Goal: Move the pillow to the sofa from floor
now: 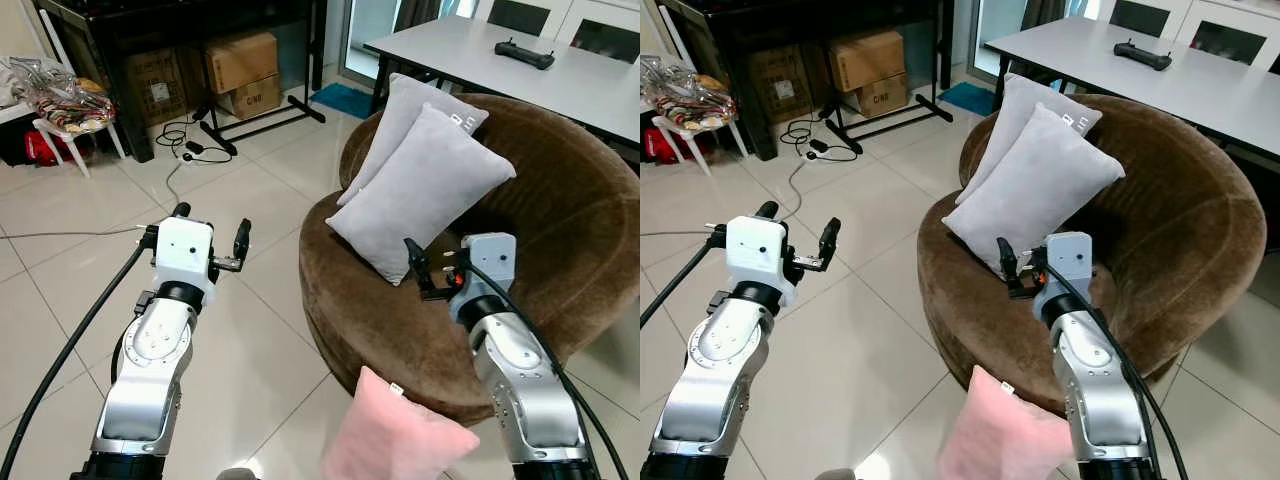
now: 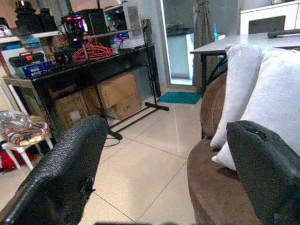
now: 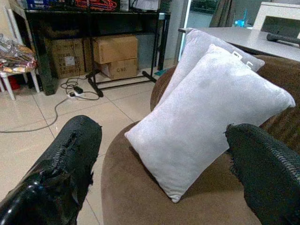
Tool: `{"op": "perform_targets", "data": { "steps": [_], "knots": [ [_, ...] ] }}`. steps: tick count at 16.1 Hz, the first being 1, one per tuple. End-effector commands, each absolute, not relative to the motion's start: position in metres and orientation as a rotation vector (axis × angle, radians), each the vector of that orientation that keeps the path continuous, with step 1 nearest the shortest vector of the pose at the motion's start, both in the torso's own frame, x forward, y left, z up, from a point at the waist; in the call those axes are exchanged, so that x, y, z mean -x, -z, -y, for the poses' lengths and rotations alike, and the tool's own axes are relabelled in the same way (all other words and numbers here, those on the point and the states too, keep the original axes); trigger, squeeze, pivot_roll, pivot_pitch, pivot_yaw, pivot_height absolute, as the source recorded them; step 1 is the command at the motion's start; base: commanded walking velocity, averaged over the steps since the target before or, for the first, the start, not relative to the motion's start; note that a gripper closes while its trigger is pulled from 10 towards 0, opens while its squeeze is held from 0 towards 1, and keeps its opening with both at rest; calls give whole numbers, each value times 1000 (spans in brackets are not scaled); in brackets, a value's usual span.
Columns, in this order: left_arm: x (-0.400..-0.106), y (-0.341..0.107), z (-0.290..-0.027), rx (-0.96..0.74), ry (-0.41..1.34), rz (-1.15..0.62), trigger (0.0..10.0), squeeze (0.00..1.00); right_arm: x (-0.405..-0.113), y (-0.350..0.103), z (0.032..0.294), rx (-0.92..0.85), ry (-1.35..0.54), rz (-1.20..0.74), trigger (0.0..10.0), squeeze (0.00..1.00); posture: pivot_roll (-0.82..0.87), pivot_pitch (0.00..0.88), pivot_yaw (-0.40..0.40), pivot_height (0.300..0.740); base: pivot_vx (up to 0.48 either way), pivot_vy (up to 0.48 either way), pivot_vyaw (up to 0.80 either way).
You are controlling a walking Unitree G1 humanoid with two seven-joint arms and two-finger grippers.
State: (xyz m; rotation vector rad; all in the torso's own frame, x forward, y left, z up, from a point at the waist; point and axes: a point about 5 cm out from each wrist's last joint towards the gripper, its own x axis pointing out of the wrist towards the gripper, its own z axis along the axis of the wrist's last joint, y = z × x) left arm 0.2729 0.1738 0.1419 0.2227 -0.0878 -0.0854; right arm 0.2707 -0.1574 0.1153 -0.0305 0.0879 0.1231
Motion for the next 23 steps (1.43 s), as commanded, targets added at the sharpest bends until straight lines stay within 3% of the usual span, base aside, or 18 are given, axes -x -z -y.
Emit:
{"op": "perform_targets", "data": {
  "steps": [1, 7, 10, 23],
  "knots": [
    [-274, -142, -172, -235, 94, 90, 10000, 820, -269, -112, 164, 23, -90, -111, 10000, 0, 53, 0, -45, 740, 0, 0, 0],
    [-274, -141, -171, -237, 100, 92, 10000, 824, -269, -111, 165, 27, -97, -118, 10000, 0, 48, 0, -44, 740, 0, -214, 0],
    [-275, -141, -171, -237, 95, 93, 10000, 824, -269, -109, 164, 20, -106, -134, 10000, 0, 53, 0, -50, 740, 0, -308, -771],
    [-276, -139, -169, -228, 96, 91, 10000, 816, -263, -104, 159, 25, -208, -181, 10000, 0, 43, 0, -50, 740, 0, -312, 0]
  ]
}}
